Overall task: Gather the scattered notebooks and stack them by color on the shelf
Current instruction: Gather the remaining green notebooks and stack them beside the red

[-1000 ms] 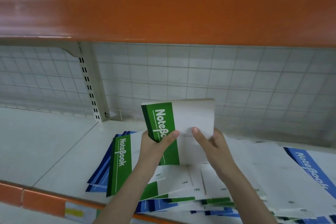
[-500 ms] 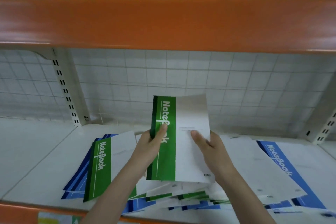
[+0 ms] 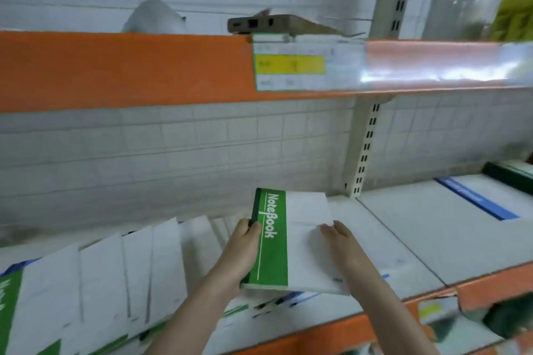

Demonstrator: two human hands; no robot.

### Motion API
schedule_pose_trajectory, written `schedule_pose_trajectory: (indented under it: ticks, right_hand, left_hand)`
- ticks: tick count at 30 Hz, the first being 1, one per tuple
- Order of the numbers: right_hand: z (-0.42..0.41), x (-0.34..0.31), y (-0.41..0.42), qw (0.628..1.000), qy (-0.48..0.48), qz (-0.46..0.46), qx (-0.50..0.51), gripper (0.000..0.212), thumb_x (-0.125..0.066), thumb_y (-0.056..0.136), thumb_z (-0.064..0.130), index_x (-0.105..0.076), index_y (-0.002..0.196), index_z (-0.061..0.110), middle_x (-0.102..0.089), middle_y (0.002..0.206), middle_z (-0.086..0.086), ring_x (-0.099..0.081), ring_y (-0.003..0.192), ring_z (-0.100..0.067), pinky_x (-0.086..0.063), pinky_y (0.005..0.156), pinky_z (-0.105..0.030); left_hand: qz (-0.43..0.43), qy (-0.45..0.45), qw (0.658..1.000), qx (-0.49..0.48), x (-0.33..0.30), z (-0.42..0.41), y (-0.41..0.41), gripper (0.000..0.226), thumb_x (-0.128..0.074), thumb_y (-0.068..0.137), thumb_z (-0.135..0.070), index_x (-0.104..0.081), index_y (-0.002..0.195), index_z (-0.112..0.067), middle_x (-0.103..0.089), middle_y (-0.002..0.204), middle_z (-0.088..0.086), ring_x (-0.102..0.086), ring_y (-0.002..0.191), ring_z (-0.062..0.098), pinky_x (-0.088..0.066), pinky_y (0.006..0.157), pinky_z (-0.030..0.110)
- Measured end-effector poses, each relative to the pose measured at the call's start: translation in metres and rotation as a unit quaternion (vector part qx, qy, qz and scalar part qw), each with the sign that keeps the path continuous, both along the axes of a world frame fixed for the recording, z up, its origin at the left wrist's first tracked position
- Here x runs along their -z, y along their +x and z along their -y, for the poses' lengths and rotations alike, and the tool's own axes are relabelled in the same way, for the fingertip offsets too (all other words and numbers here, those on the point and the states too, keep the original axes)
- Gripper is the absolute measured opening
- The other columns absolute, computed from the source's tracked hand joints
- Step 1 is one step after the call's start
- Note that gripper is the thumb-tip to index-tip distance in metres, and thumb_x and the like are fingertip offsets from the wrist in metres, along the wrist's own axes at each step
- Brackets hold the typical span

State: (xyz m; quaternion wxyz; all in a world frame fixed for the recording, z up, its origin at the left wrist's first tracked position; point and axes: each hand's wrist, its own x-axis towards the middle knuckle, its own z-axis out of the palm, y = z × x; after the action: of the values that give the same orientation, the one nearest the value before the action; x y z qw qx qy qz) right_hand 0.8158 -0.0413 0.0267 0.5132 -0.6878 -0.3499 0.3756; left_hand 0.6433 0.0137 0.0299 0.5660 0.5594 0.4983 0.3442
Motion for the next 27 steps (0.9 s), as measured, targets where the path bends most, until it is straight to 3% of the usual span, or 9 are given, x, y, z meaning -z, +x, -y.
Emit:
schedule_pose_trajectory:
  ticks: [1, 3, 6, 8, 11, 17, 21, 25, 27]
  right_hand:
    - [0.010, -0.001, 0.017, 1.000, -0.008, 0.000, 0.013, 0.034, -0.039, 0.101, 0.022, -0.046, 0.125, -0.001, -0.053, 0.119, -0.020, -0.051, 0.110, -0.031, -0.039, 0.083, -0.034]
    - [0.028, 0.003, 0.049, 0.999, -0.012, -0.022, 0.034, 0.039, -0.043, 0.100, 0.020, -0.041, 0.124, -0.011, -0.048, 0.127, -0.030, -0.054, 0.104, -0.036, -0.039, 0.078, -0.034]
    - [0.058, 0.008, 0.094, 0.996, -0.022, -0.047, 0.065, 0.024, -0.044, 0.099, 0.018, -0.053, 0.111, -0.001, -0.053, 0.115, -0.032, -0.051, 0.093, -0.031, -0.037, 0.070, -0.032]
    - [0.078, 0.008, 0.121, 0.994, -0.021, -0.054, 0.092, 0.012, -0.042, 0.099, 0.017, -0.048, 0.091, 0.011, -0.050, 0.098, -0.021, -0.048, 0.085, -0.026, -0.037, 0.061, -0.029]
    - [0.107, 0.009, 0.162, 0.985, -0.019, -0.064, 0.157, 0.019, -0.043, 0.099, 0.017, -0.040, 0.080, 0.020, -0.045, 0.083, -0.008, -0.045, 0.071, -0.021, -0.035, 0.052, -0.026]
    - [0.165, 0.022, 0.232, 0.977, 0.007, -0.068, 0.202, 0.010, -0.043, 0.097, 0.010, -0.052, 0.093, 0.010, -0.048, 0.080, -0.011, -0.048, 0.065, -0.018, -0.038, 0.044, -0.020]
    - [0.193, 0.027, 0.265, 0.965, 0.032, -0.080, 0.247, 0.026, -0.039, 0.096, 0.000, -0.045, 0.074, 0.012, -0.042, 0.067, -0.005, -0.043, 0.055, -0.014, -0.034, 0.050, -0.025]
    - [0.217, 0.029, 0.301, 0.957, 0.015, -0.053, 0.283, 0.015, -0.039, 0.096, 0.003, -0.043, 0.083, 0.010, -0.037, 0.071, -0.008, -0.037, 0.059, -0.016, -0.031, 0.042, -0.020]
    - [0.227, 0.030, 0.322, 0.952, 0.006, -0.049, 0.302, 0.014, -0.039, 0.096, 0.007, -0.045, 0.084, 0.011, -0.041, 0.074, -0.010, -0.041, 0.063, -0.018, -0.031, 0.046, -0.022]
  left_hand:
    - [0.002, -0.004, 1.000, 0.012, 0.000, 0.002, 0.017, 0.021, -0.035, 0.102, -0.028, -0.053, 0.099, -0.019, -0.066, 0.091, 0.004, -0.065, 0.076, 0.017, -0.048, 0.059, 0.026]
    - [0.014, -0.014, 0.999, 0.033, 0.001, 0.009, 0.050, 0.019, -0.038, 0.102, -0.024, -0.055, 0.099, -0.015, -0.068, 0.079, 0.002, -0.066, 0.063, 0.014, -0.046, 0.049, 0.019]
    - [0.047, -0.049, 0.996, 0.060, 0.005, 0.024, 0.101, 0.019, -0.041, 0.101, -0.020, -0.057, 0.094, -0.015, -0.070, 0.066, 0.000, -0.066, 0.050, 0.010, -0.043, 0.039, 0.015]
    - [0.032, -0.045, 0.995, 0.078, 0.010, 0.036, 0.138, 0.019, -0.041, 0.101, -0.020, -0.056, 0.093, -0.013, -0.067, 0.072, 0.004, -0.065, 0.053, 0.013, -0.042, 0.040, 0.015]
    - [0.009, -0.022, 0.994, 0.108, 0.018, 0.054, 0.191, 0.019, -0.041, 0.101, -0.020, -0.055, 0.089, -0.013, -0.063, 0.075, 0.004, -0.061, 0.057, 0.012, -0.041, 0.040, 0.014]
    - [0.003, -0.030, 0.985, 0.167, 0.030, 0.095, 0.277, 0.018, -0.044, 0.099, -0.025, -0.057, 0.089, -0.018, -0.066, 0.079, 0.003, -0.063, 0.067, 0.017, -0.043, 0.055, 0.024]
    - [0.012, -0.045, 0.977, 0.210, 0.034, 0.118, 0.322, 0.014, -0.046, 0.098, -0.020, -0.057, 0.090, -0.017, -0.067, 0.075, 0.002, -0.064, 0.060, 0.013, -0.044, 0.050, 0.022]
    - [0.010, -0.044, 0.966, 0.253, 0.035, 0.132, 0.371, 0.014, -0.045, 0.098, -0.017, -0.058, 0.095, -0.012, -0.067, 0.080, 0.005, -0.063, 0.065, 0.015, -0.045, 0.052, 0.022]
    - [0.019, -0.051, 0.963, 0.265, 0.035, 0.138, 0.397, 0.014, -0.045, 0.098, -0.015, -0.057, 0.093, -0.010, -0.066, 0.077, 0.006, -0.062, 0.061, 0.015, -0.045, 0.048, 0.020]
